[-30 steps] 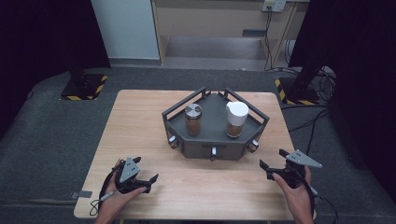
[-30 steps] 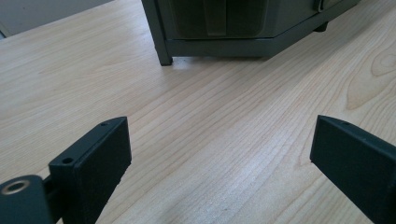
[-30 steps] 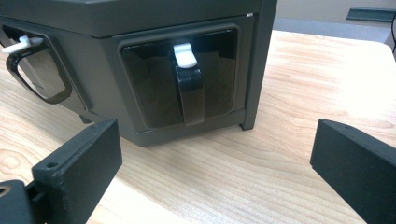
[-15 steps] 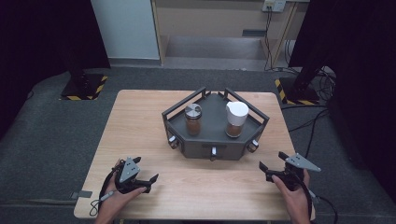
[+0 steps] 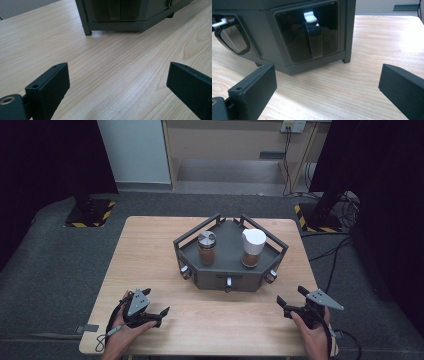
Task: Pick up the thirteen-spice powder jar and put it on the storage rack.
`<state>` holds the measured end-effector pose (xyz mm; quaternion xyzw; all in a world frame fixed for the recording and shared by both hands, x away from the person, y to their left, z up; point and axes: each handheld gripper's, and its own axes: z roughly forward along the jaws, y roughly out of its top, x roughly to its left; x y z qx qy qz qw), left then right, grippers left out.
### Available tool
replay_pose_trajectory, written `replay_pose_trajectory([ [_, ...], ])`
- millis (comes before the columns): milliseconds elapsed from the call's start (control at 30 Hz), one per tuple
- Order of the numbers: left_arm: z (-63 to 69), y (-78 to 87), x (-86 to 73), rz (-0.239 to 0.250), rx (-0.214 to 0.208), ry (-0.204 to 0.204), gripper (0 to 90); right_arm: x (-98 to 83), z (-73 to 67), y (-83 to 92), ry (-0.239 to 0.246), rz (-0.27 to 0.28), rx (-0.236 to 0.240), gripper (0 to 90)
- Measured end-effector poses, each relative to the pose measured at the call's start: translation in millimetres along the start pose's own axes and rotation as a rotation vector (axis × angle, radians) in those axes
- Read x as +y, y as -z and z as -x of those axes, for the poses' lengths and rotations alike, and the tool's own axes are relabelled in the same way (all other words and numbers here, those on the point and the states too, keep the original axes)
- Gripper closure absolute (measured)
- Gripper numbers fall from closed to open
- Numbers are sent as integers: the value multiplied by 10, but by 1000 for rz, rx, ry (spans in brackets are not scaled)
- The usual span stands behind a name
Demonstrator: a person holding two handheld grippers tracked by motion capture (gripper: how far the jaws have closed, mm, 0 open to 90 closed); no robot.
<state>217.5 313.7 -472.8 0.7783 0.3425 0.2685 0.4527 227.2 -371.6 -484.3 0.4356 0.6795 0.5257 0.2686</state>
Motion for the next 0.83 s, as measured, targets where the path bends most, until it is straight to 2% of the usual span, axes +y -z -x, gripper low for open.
replay_pose_trajectory([
  [833,-6,2,-6,-1,2,-1,38,-56,4,21,-14,-18,-4,20],
])
